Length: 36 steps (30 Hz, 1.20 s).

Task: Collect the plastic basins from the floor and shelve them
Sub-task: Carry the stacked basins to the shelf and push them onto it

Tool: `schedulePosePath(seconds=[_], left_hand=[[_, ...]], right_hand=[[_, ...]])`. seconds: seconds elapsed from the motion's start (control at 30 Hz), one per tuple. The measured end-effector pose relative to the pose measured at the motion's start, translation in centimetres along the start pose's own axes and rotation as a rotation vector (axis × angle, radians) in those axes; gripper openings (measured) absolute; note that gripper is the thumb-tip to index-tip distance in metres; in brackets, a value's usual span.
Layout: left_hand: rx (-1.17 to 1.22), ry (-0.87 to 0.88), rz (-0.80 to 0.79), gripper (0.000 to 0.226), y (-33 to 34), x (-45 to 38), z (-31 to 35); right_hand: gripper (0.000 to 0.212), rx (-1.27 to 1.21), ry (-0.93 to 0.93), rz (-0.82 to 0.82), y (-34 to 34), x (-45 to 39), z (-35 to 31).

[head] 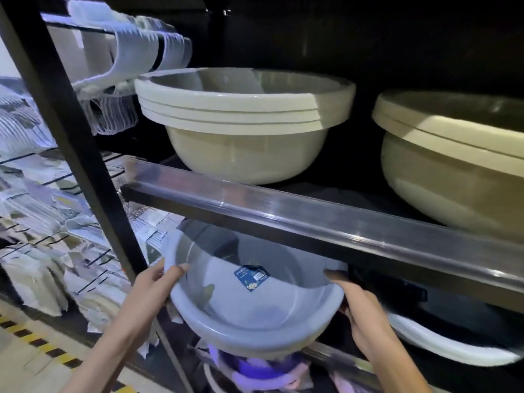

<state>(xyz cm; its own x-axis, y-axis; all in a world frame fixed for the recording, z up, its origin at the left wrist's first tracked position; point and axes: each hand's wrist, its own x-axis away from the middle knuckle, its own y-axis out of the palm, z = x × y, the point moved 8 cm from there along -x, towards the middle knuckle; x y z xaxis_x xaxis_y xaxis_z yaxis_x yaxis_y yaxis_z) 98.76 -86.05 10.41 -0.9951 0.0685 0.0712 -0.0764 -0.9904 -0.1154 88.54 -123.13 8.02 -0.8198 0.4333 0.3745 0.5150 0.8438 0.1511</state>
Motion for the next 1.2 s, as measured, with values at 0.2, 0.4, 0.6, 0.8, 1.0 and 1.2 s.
schedulePosePath(seconds=[0.2, 0.4, 0.6, 0.8, 1.0, 1.2], left_hand=[[0.029, -0.004, -0.119, 0.031, 1.2, -5.2, -1.0], [0.053, -0.019, -0.226, 0.043, 2.4, -8.3, -1.6], [-0.015, -0.038, -0.214, 0.066, 2.5, -11.0, -1.9], [-0.058, -0.114, -0.198, 0.069, 2.5, -13.0, -4.0], [-0.074, -0.102, -0.253, 0.064, 3.3, -14.0, -5.0], [-0.033, -0.080, -0.202, 0.035, 3.4, -13.7, -5.9]], right_hand=[[0.021, -0.058, -0.078, 0.139, 0.1, -0.2, 0.0], [0.021, -0.122, -0.162, 0.209, 0.5, 0.2, 0.1], [0.030, -0.137, -0.166, 0.333, 0.7, -0.4, 0.4], [0.043, -0.148, -0.125, 0.336, 1.2, -1.9, 1.7], [0.040, -0.171, -0.161, 0.342, 1.3, -2.9, 2.4], [0.042, -0.182, -0.227, 0.333, 1.7, -3.1, 2.5]])
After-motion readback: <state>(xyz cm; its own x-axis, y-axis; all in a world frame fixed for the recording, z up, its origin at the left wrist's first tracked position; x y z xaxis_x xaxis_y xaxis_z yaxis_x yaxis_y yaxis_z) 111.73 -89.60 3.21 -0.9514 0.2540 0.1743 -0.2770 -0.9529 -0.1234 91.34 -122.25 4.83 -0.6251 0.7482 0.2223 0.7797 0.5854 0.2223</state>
